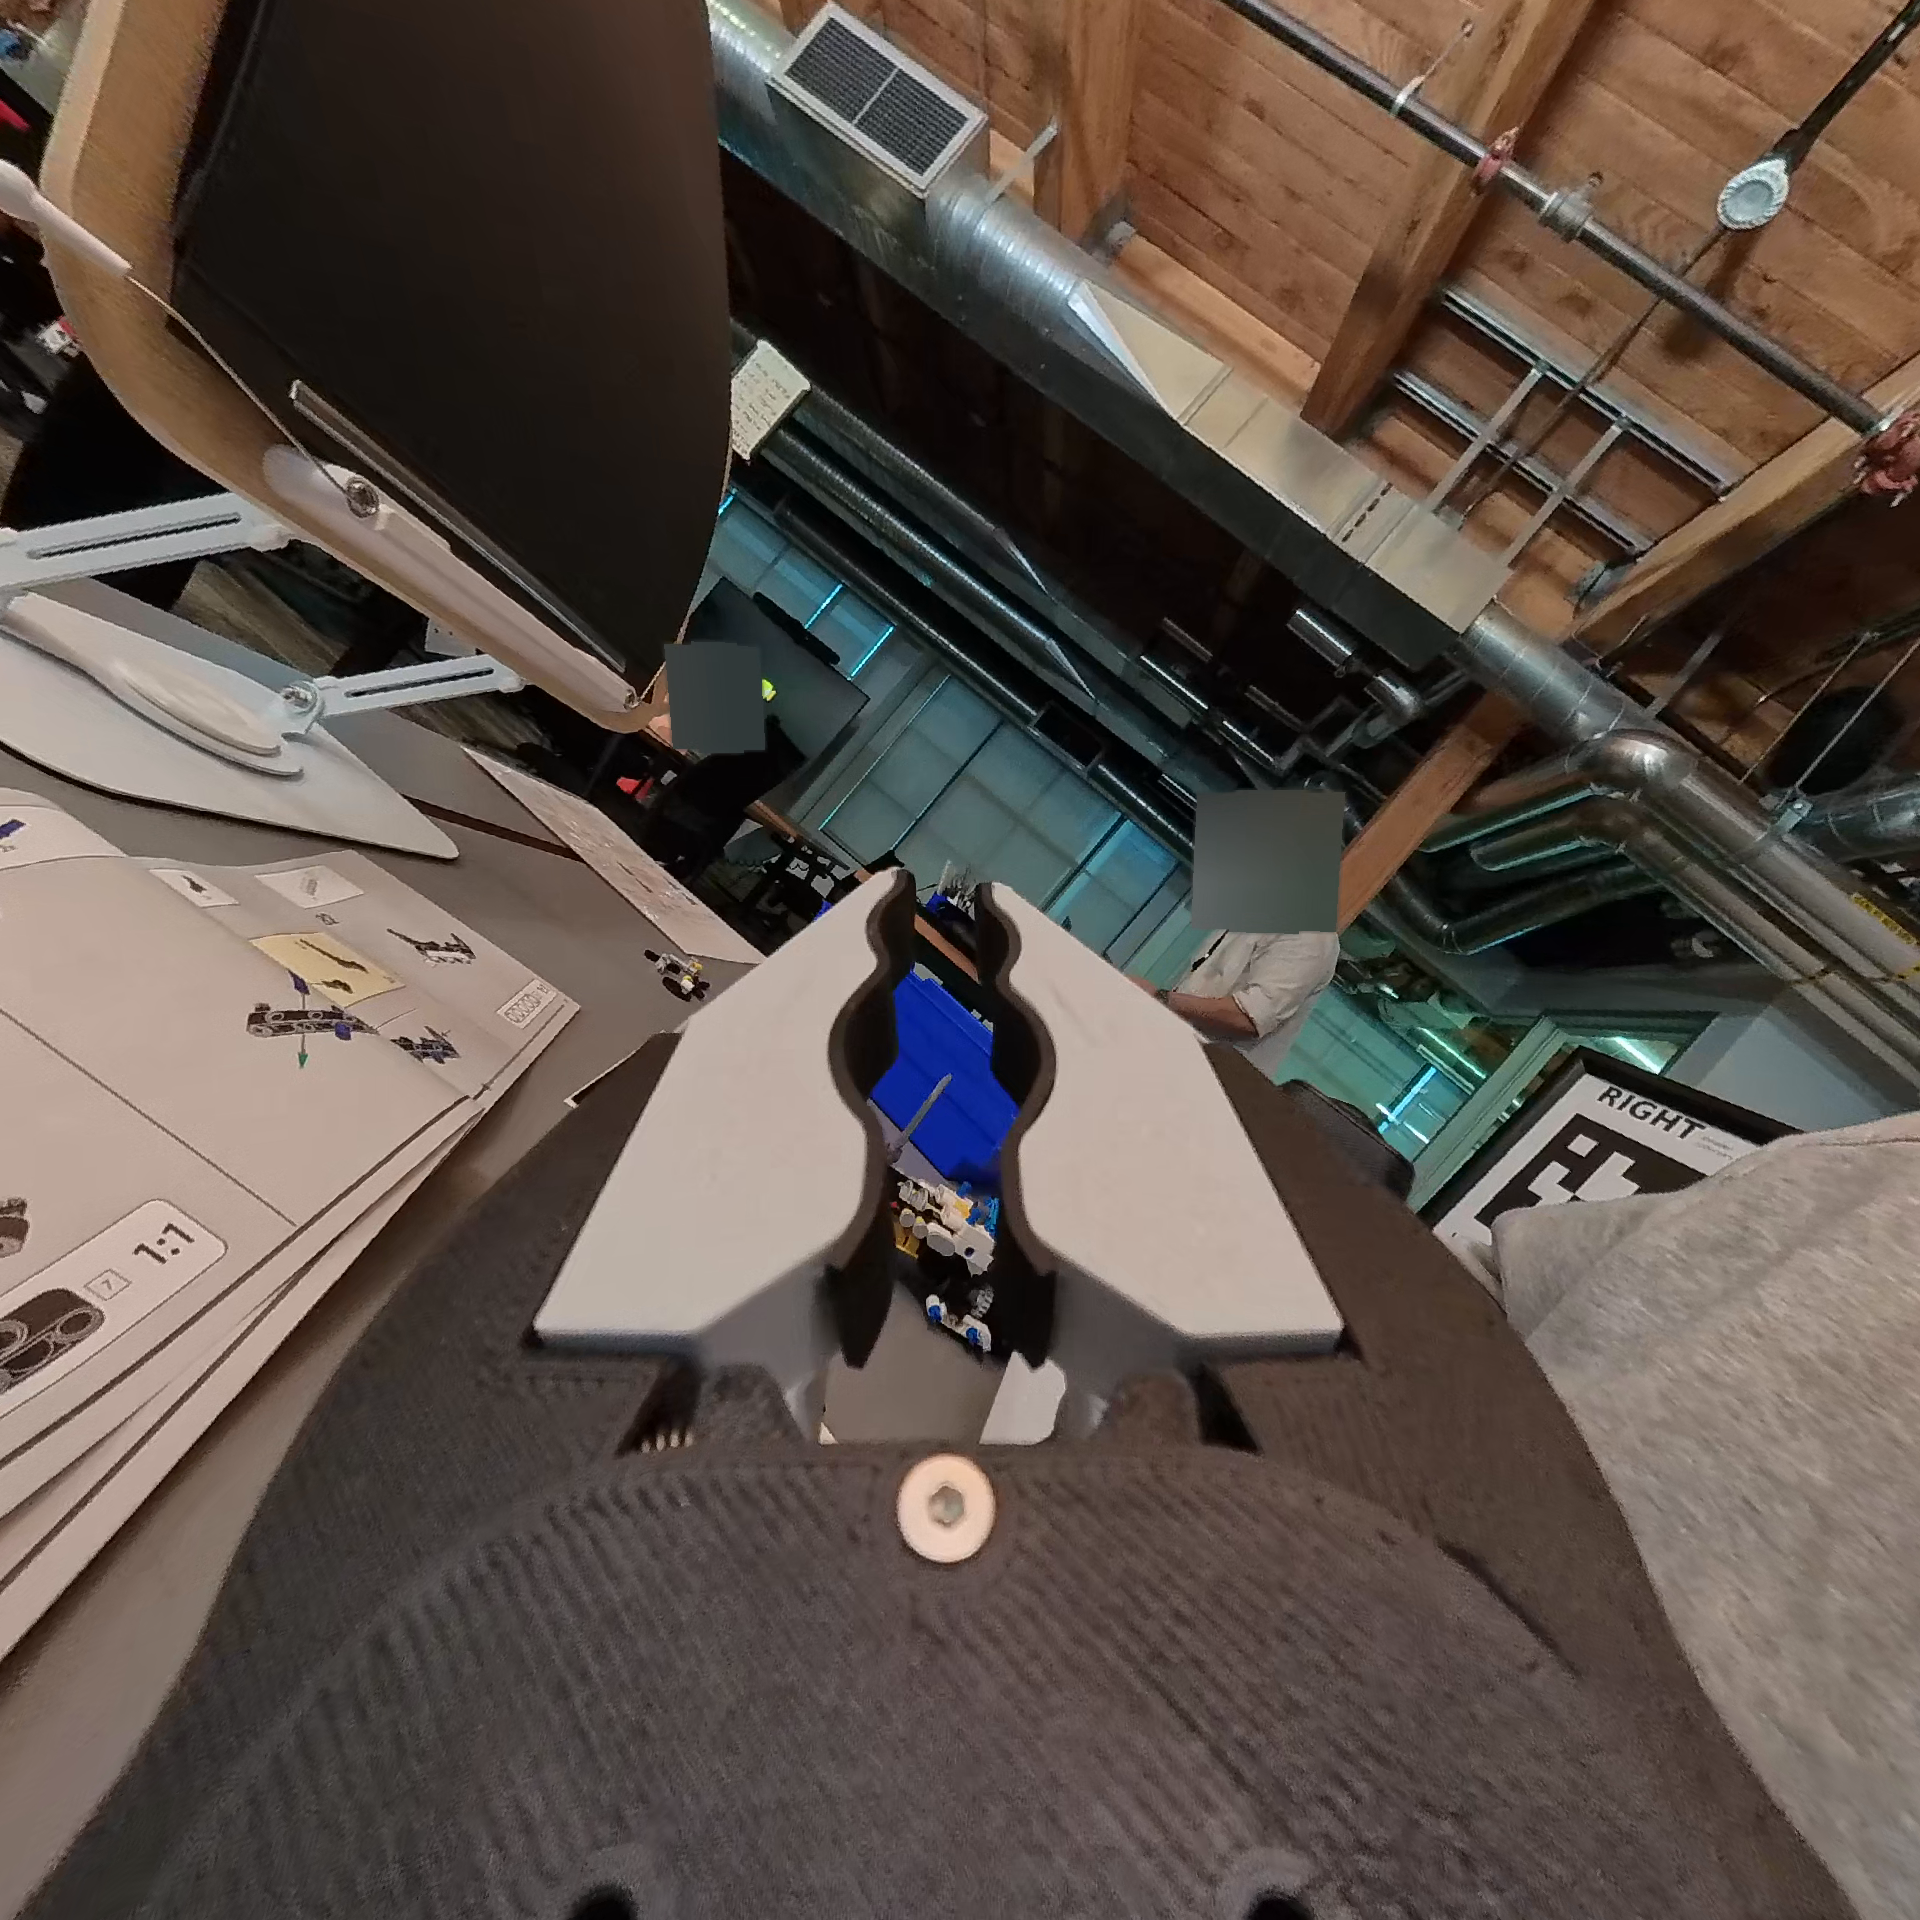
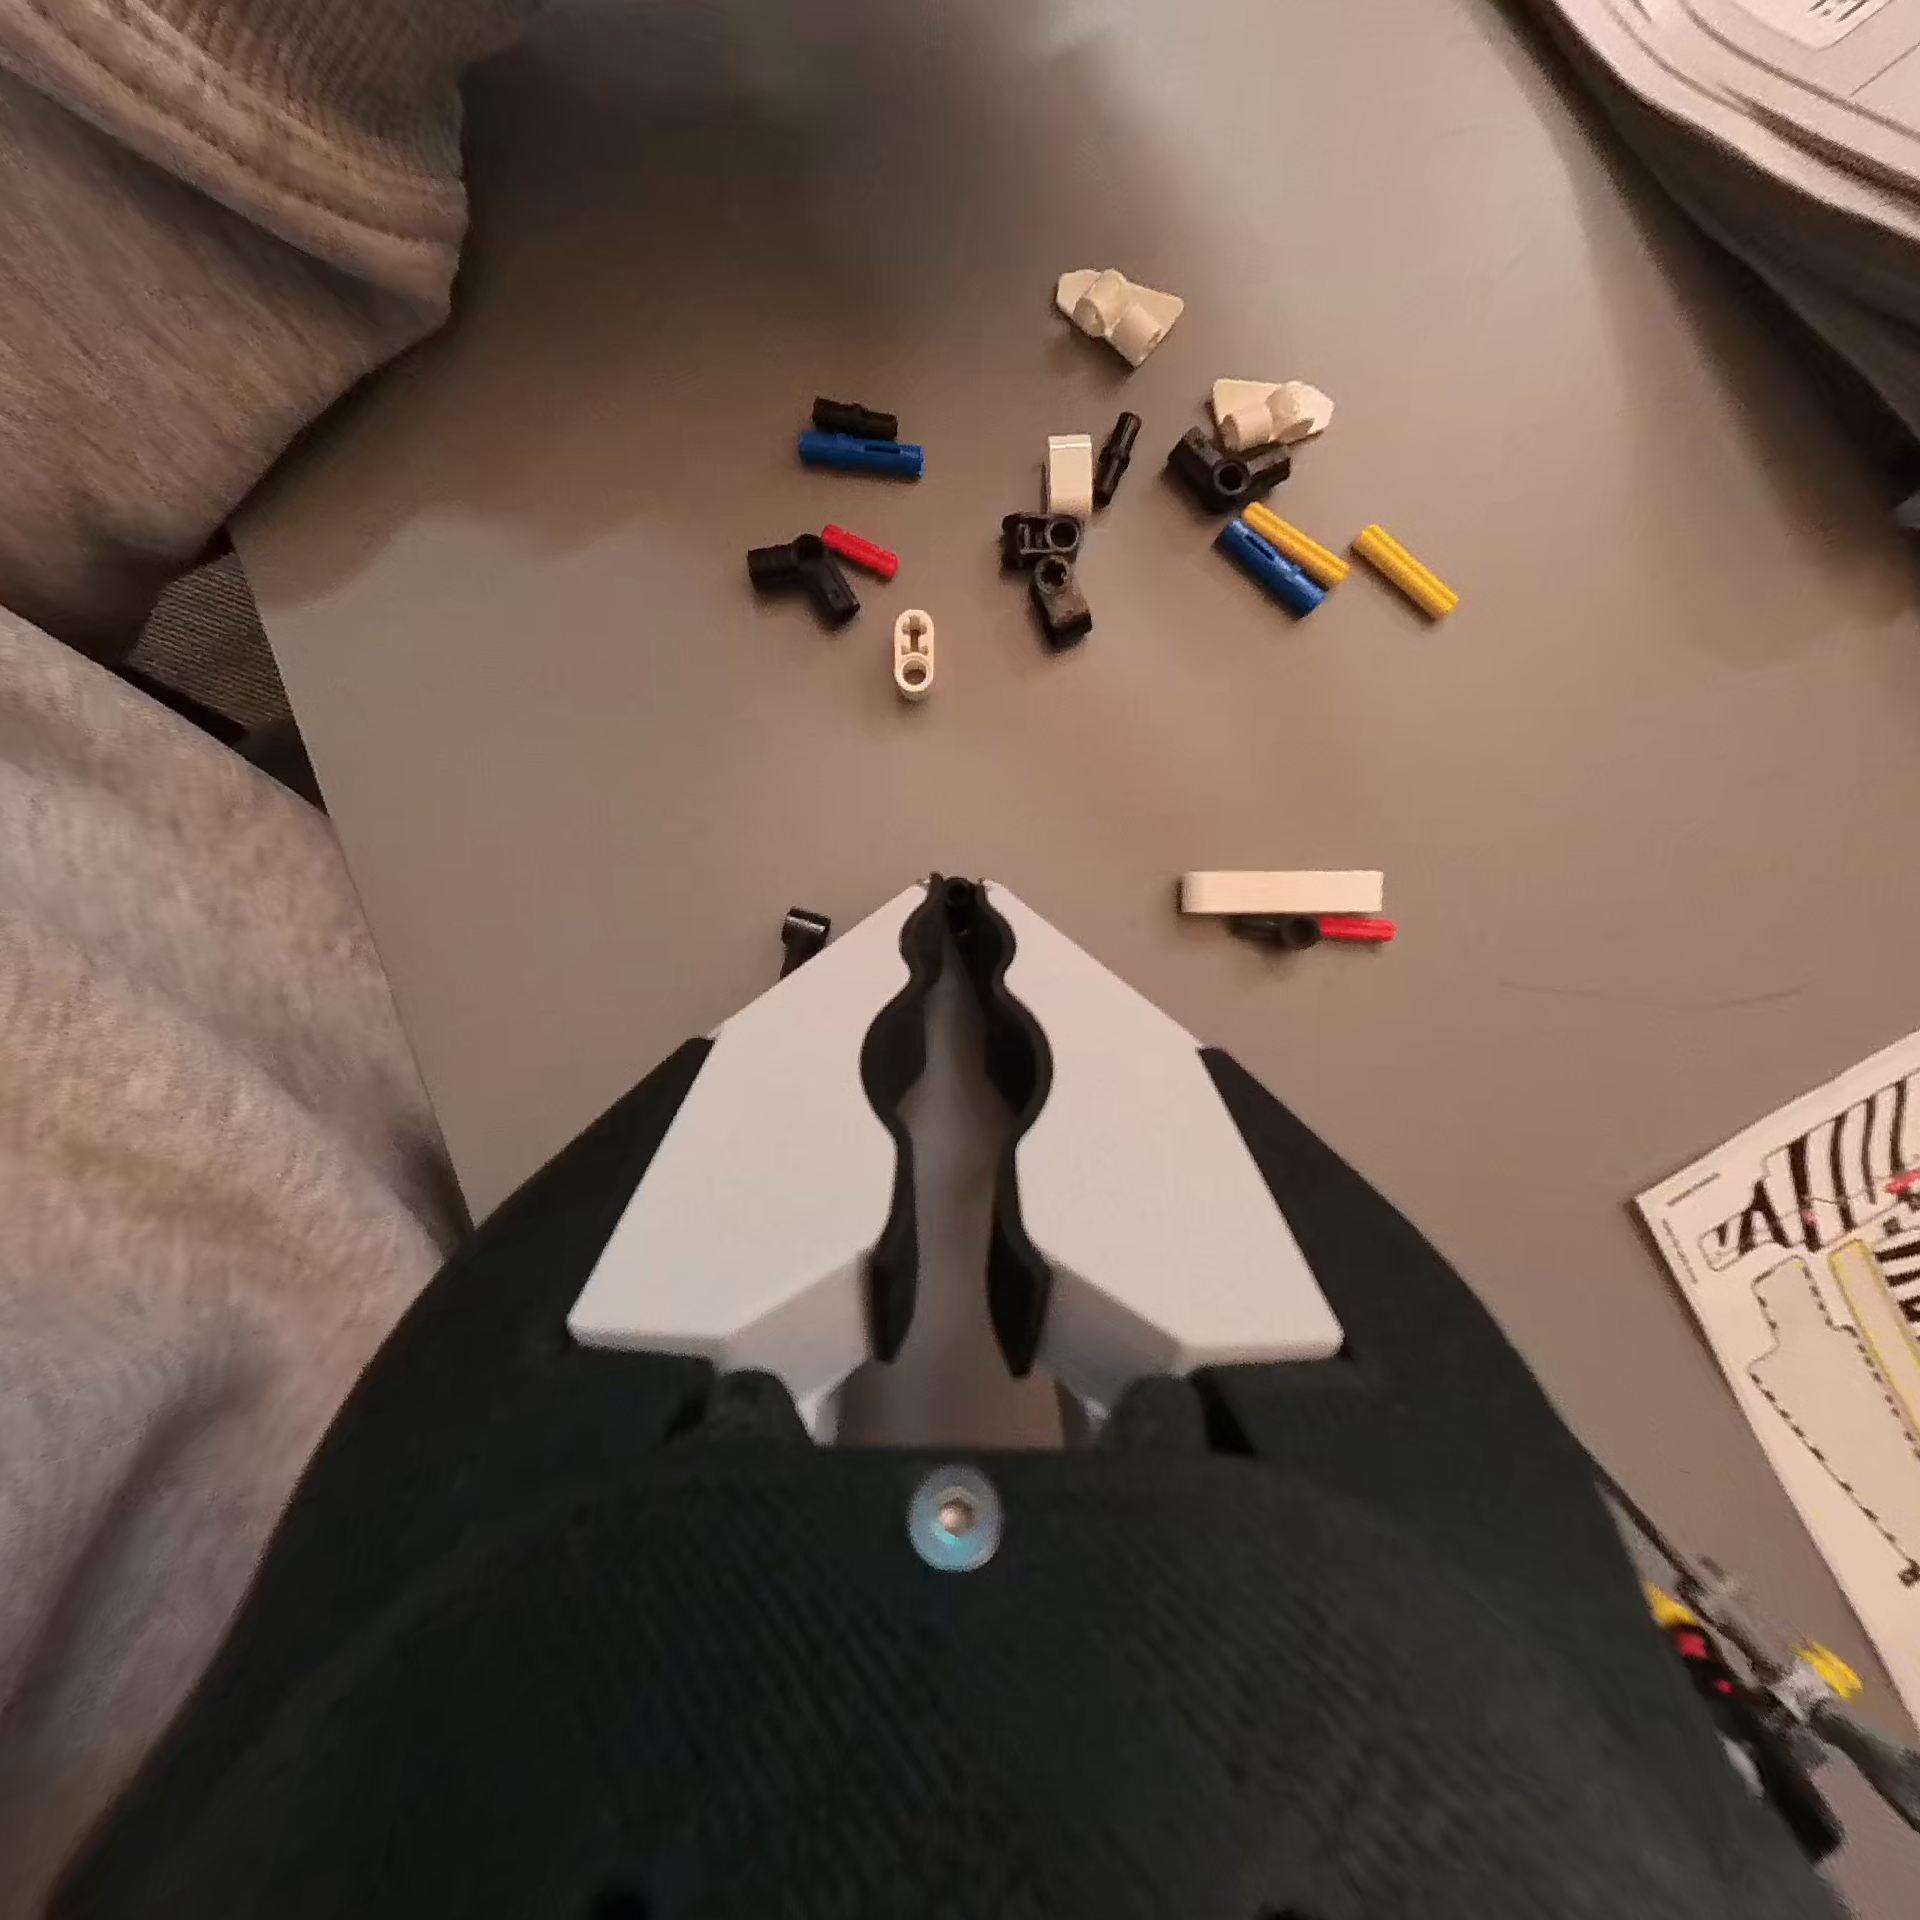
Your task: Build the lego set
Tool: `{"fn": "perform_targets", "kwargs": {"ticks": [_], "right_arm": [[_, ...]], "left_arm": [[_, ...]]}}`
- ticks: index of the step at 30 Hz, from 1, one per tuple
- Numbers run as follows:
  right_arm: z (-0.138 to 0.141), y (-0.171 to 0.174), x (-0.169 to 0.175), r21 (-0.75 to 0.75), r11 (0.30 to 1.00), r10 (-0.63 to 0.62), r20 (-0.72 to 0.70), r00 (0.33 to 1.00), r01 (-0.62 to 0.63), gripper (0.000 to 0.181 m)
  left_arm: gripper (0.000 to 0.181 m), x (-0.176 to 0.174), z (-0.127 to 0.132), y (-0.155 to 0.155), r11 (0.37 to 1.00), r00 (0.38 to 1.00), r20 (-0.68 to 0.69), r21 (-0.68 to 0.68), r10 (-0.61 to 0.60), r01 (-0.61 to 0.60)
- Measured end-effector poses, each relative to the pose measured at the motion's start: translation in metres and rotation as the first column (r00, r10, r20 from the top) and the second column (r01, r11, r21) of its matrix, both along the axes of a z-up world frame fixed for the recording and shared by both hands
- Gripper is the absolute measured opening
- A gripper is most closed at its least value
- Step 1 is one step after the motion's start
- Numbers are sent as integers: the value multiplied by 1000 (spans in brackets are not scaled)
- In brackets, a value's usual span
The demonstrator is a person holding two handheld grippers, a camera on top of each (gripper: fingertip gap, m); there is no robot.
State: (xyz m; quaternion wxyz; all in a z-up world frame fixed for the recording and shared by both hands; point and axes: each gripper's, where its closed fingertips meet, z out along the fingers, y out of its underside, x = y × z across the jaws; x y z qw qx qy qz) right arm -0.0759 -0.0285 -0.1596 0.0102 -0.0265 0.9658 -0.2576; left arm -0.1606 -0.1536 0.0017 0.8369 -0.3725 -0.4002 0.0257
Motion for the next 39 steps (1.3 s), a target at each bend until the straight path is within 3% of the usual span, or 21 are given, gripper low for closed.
{"fn": "perform_targets", "kwargs": {"ticks": [11, 16, 20, 26, 29, 31, 33, 34, 37, 39], "right_arm": [[-1, 0, 0, -19, 1000, -7, 4, 1000, 7, 1], [4, 3, 1, -116, 989, -79, 83, 993, 88, 10], [19, 7, -5, -221, 964, -134, 80, 988, 148, 23], [27, 21, -4, -335, 915, -218, 63, 974, 226, 29], [18, 34, -7, -331, 911, -265, -12, 964, 246, 31], [15, 40, -8, -347, 902, -291, -50, 955, 257, 32], [15, 43, -8, -381, 882, -321, -56, 945, 277, 33], [14, 45, -9, -396, 870, -340, -52, 939, 293, 36], [12, 53, -17, -428, 832, -412, -47, 910, 354, 34], [17, 57, -25, -452, 802, -463, -57, 884, 391, 18]], "left_arm": [[9, -2, -3, 1, 1000, 1000, 12, -12, 2, -2], [8, -3, -3, 1, 1000, 1000, 10, -14, 6, -6], [8, -4, -5, 4, 999, 1000, 18, -36, 4, -3], [0, -1, -3, -2, 998, 999, -5, -52, 32, -33], [0, 0, 0, -15, 994, 995, -19, -38, 97, -98], [0, -6, -5, -28, 976, 979, 8, -75, 205, -204], [0, -14, -19, -51, 892, 910, 42, -220, 412, -394], [0, -15, -23, -64, 806, 846, 22, -320, 532, -499], [0, -3, -19, -100, 436, 590, -161, -527, 791, -729], [0, 5, -18, -117, 230, 435, -243, -580, 867, -782]]}}
